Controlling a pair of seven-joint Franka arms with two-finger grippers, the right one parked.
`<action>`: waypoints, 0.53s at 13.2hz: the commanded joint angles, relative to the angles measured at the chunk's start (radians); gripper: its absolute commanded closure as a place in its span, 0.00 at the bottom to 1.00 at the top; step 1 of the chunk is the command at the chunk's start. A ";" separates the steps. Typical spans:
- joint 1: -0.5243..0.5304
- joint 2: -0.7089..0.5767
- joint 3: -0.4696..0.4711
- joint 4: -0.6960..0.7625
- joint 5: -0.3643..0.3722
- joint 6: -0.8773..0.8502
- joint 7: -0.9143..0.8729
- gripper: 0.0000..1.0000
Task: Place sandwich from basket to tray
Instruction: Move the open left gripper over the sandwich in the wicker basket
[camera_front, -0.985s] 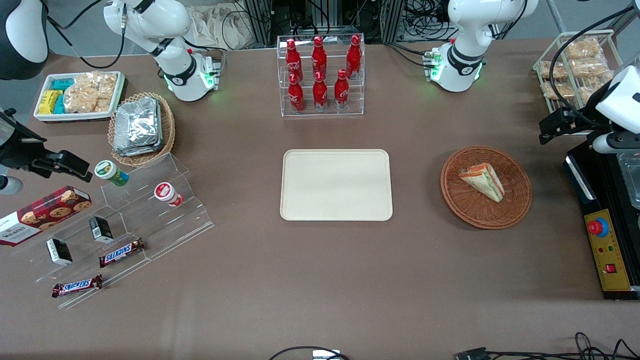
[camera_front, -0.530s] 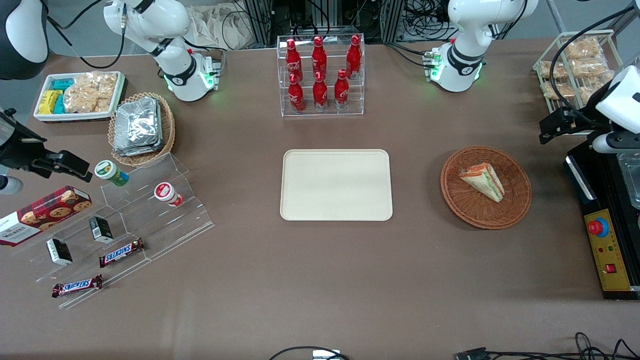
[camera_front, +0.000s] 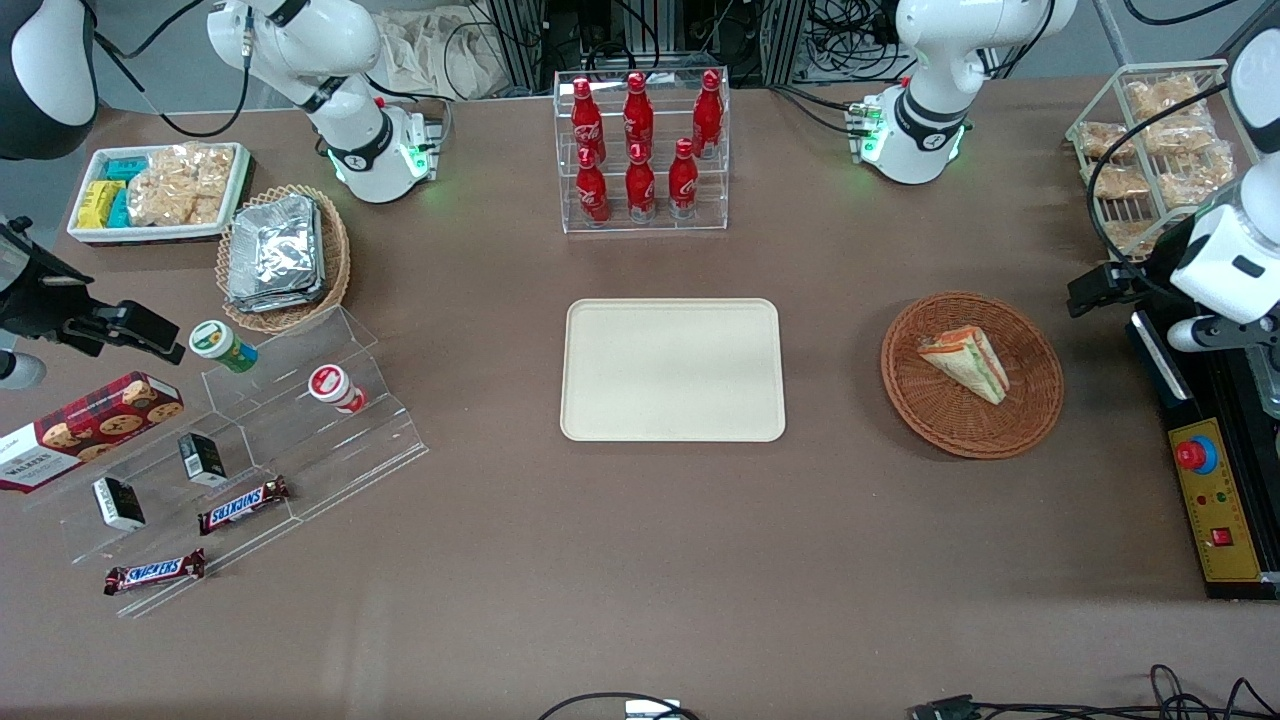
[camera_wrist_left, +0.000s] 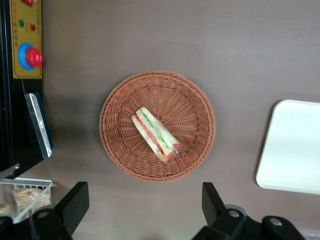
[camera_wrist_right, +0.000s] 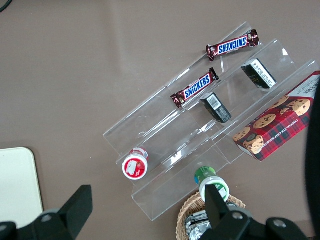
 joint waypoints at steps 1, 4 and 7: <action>-0.001 -0.112 0.005 -0.212 -0.010 0.134 -0.088 0.00; -0.001 -0.119 0.004 -0.351 -0.010 0.281 -0.205 0.00; -0.001 -0.120 0.005 -0.431 -0.010 0.378 -0.275 0.00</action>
